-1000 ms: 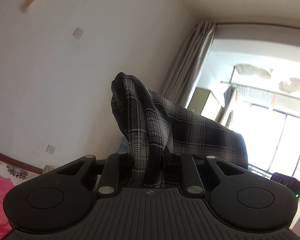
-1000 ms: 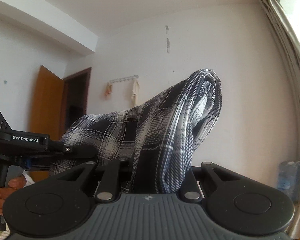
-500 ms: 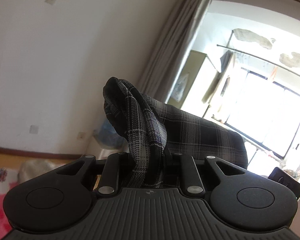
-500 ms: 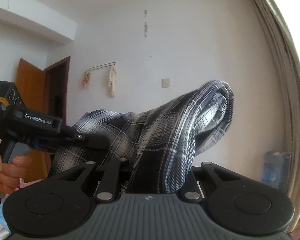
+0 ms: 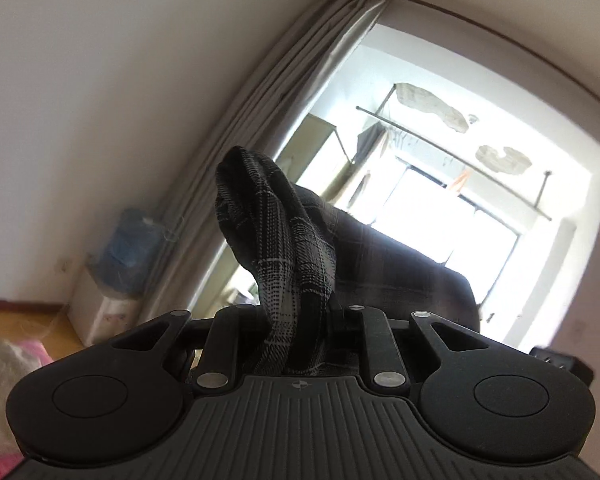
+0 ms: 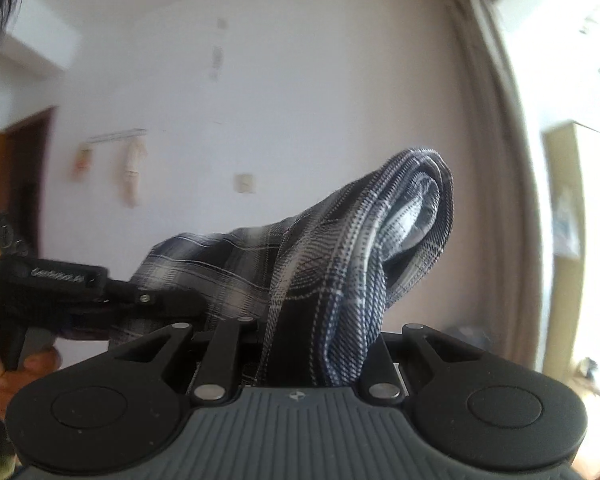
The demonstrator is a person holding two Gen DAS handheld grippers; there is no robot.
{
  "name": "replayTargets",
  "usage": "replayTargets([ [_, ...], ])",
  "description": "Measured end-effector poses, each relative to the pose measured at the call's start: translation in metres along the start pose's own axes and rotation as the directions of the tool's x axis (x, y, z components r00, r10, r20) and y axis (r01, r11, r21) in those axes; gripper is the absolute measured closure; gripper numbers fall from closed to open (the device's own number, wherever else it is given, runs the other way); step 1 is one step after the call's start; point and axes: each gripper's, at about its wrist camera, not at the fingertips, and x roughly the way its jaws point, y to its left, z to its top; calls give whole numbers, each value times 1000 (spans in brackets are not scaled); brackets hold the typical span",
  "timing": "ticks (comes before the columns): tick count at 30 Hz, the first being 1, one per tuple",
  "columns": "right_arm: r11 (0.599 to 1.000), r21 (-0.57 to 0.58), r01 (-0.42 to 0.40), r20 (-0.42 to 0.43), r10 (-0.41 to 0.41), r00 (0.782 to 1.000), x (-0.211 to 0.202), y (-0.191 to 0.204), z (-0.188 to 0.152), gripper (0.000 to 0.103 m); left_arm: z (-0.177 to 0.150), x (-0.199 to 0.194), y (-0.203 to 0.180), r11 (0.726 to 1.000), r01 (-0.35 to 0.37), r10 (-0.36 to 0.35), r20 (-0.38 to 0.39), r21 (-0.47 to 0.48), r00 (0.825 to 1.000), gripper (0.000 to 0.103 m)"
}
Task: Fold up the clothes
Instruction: 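Lift the plaid bundle with both grippers and carry it toward the clothes stack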
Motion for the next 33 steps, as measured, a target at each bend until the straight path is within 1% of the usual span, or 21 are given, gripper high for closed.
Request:
replayTargets([
  [1, 999, 39, 26, -15, -25, 1000, 2, 12, -11, 84, -5, -10, 9, 1000, 2, -2, -9, -1, 1000, 84],
  [2, 996, 78, 52, -32, -49, 998, 4, 24, -22, 84, -13, -20, 17, 1000, -2, 3, -12, 18, 1000, 84],
  [3, 992, 106, 72, -50, -67, 996, 7, 36, -33, 84, -19, -26, 24, 999, -24, 24, -14, 33, 1000, 84],
  [5, 989, 121, 87, -91, -77, 993, 14, 56, -58, 84, -33, -32, 37, 998, -60, 61, -40, 32, 997, 84],
  [7, 988, 138, 74, -136, -56, 989, 25, 69, -81, 84, -43, -35, 52, 994, -109, 110, -54, 16, 993, 84],
  [10, 991, 126, 34, -196, -9, 981, 44, 78, -110, 84, -55, -38, 77, 979, -201, 199, -61, -32, 978, 84],
  [12, 992, 128, -3, -229, 33, 973, 51, 73, -131, 84, -65, -41, 94, 963, -259, 255, -63, -69, 965, 84],
  [15, 987, 147, -72, -277, 111, 954, 79, 68, -154, 84, -84, -37, 130, 923, -364, 359, -63, -125, 931, 84],
  [17, 982, 136, -128, -308, 164, 937, 102, 65, -177, 84, -90, -26, 159, 890, -421, 415, -70, -177, 907, 84],
  [20, 971, 108, -211, -335, 235, 912, 155, 70, -203, 84, -94, 12, 200, 849, -491, 490, -57, -195, 870, 84],
  [22, 960, 104, -259, -358, 279, 891, 183, 64, -225, 84, -107, 25, 232, 831, -509, 512, -52, -224, 858, 84],
  [23, 954, 99, -282, -367, 298, 881, 195, 57, -238, 84, -106, 29, 249, 822, -523, 526, -52, -228, 849, 84],
  [26, 937, 99, -336, -396, 347, 850, 239, 39, -271, 84, -116, 47, 287, 790, -559, 562, -67, -251, 825, 84],
  [29, 923, 111, -368, -419, 379, 825, 279, 26, -299, 84, -122, 57, 317, 763, -591, 589, -93, -263, 802, 84],
  [32, 908, 148, -391, -442, 414, 795, 316, 14, -323, 84, -123, 70, 340, 735, -613, 606, -124, -291, 786, 84],
  [33, 904, 168, -394, -445, 426, 788, 326, 10, -328, 84, -121, 75, 346, 733, -615, 607, -129, -290, 784, 84],
])
